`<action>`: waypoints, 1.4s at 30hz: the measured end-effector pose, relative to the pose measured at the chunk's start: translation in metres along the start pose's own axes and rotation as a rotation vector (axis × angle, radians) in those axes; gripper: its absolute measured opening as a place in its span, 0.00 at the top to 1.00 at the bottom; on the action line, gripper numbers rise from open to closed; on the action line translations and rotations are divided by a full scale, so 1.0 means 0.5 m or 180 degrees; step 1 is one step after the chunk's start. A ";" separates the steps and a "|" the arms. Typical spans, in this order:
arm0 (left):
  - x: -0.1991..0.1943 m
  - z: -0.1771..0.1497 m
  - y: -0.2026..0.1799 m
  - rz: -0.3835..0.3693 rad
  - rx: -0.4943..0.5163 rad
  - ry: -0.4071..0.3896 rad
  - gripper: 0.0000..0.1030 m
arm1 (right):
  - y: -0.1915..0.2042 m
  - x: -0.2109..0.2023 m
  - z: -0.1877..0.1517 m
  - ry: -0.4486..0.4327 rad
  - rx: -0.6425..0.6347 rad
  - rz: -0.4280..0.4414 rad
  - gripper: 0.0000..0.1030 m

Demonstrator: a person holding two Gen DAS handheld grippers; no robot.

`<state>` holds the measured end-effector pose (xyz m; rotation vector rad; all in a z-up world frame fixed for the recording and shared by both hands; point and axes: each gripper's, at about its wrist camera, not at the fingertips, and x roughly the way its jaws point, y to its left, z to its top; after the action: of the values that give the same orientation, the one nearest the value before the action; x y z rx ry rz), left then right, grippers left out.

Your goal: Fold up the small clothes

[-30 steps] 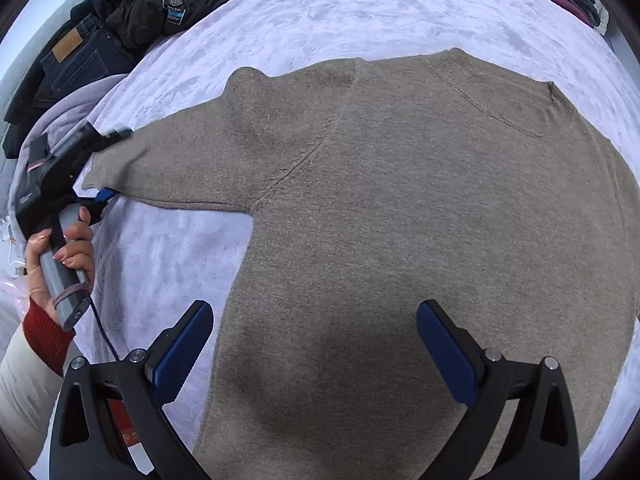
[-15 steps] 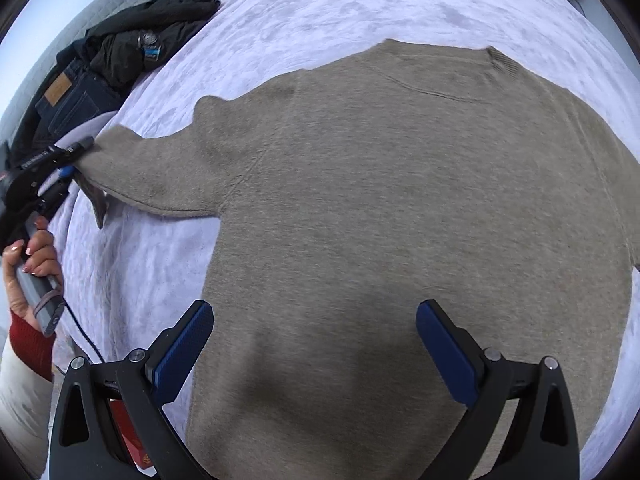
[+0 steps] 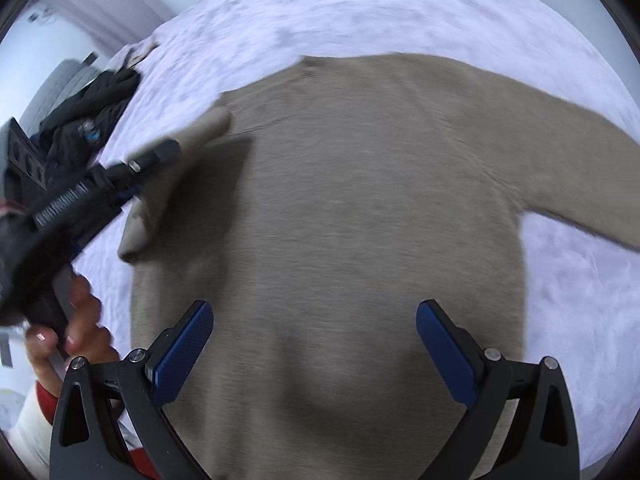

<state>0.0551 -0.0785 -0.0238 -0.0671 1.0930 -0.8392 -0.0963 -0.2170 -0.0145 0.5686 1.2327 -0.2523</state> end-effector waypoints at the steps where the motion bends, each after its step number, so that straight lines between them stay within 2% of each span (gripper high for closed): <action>1: 0.027 -0.015 -0.014 0.0115 0.0065 0.0102 0.87 | -0.020 0.001 -0.004 0.0006 0.0059 -0.0020 0.01; 3: 0.058 -0.038 -0.023 0.0375 0.0127 0.0219 0.87 | -0.055 0.002 -0.012 0.0020 0.0147 -0.0056 0.01; 4: 0.062 -0.042 -0.019 0.0443 0.0136 0.0248 0.82 | -0.070 0.004 -0.014 0.0030 0.0182 -0.0067 0.01; 7: 0.032 -0.046 -0.016 0.0453 0.0131 0.0192 0.46 | -0.089 0.005 -0.016 0.0042 0.0220 -0.0078 0.01; 9: -0.001 -0.046 -0.019 0.0504 0.0193 0.0110 0.45 | -0.083 0.002 -0.006 0.0011 0.0169 -0.0093 0.01; 12: -0.070 -0.038 0.020 0.0565 0.0178 0.0019 0.44 | -0.051 -0.006 0.018 -0.0093 -0.0042 -0.0110 0.01; 14: -0.125 -0.036 0.069 0.0738 0.0061 -0.0111 0.19 | -0.013 -0.010 0.039 -0.0172 -0.0263 -0.0099 0.01; 16: -0.166 -0.029 0.134 0.0977 -0.0101 -0.0246 0.19 | 0.046 -0.008 0.062 -0.0263 -0.0581 -0.0085 0.01; 19: -0.179 -0.014 0.241 0.1331 -0.0312 -0.0135 0.19 | 0.156 0.012 0.090 -0.0401 -0.1192 -0.0107 0.01; 22: -0.163 -0.007 0.336 0.1385 -0.0569 0.0058 0.19 | 0.266 0.068 0.087 -0.0435 -0.1954 -0.0344 0.01; 24: -0.139 -0.011 0.372 0.1316 -0.0652 0.0198 0.19 | 0.329 0.129 0.067 -0.0420 -0.2551 -0.0661 0.02; 26: -0.117 -0.016 0.389 0.1278 -0.0729 0.0286 0.19 | 0.359 0.171 0.049 -0.0409 -0.2913 -0.0882 0.04; 29: -0.093 -0.028 0.404 0.1271 -0.0768 0.0337 0.19 | 0.377 0.241 0.027 -0.0373 -0.3327 -0.1337 0.16; 30: -0.092 -0.029 0.404 0.1280 -0.0765 0.0340 0.19 | 0.380 0.252 0.028 -0.0361 -0.3380 -0.1361 0.41; 31: -0.092 -0.029 0.405 0.1277 -0.0768 0.0333 0.19 | 0.379 0.246 0.039 -0.0331 -0.3309 -0.1226 0.74; 32: -0.094 -0.027 0.405 0.1259 -0.0763 0.0330 0.19 | 0.374 0.235 0.052 -0.0352 -0.3178 -0.1183 0.77; 34: -0.096 -0.018 0.404 0.1224 -0.0735 0.0358 0.19 | 0.340 0.178 0.101 -0.0572 -0.2604 -0.0933 0.81; 36: -0.100 0.000 0.402 0.1188 -0.0689 0.0369 0.19 | 0.266 0.114 0.152 -0.0753 -0.1827 -0.0569 0.83; 39: -0.108 0.028 0.398 0.1141 -0.0615 0.0317 0.19 | 0.093 0.057 0.191 -0.0887 -0.0526 -0.0048 0.82; 40: -0.107 0.038 0.397 0.1122 -0.0607 0.0313 0.19 | 0.028 0.055 0.191 -0.0857 -0.0084 0.0145 0.78; 41: -0.103 0.049 0.398 0.1112 -0.0603 0.0316 0.19 | -0.032 0.064 0.188 -0.0734 0.0316 0.0359 0.69; 42: -0.096 0.059 0.400 0.1106 -0.0597 0.0329 0.19 | -0.091 0.080 0.179 -0.0543 0.0712 0.0520 0.42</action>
<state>0.1828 0.0814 -0.0608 0.0099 1.2357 -0.4314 -0.0317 -0.2983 -0.0451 0.8205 0.9933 -0.2967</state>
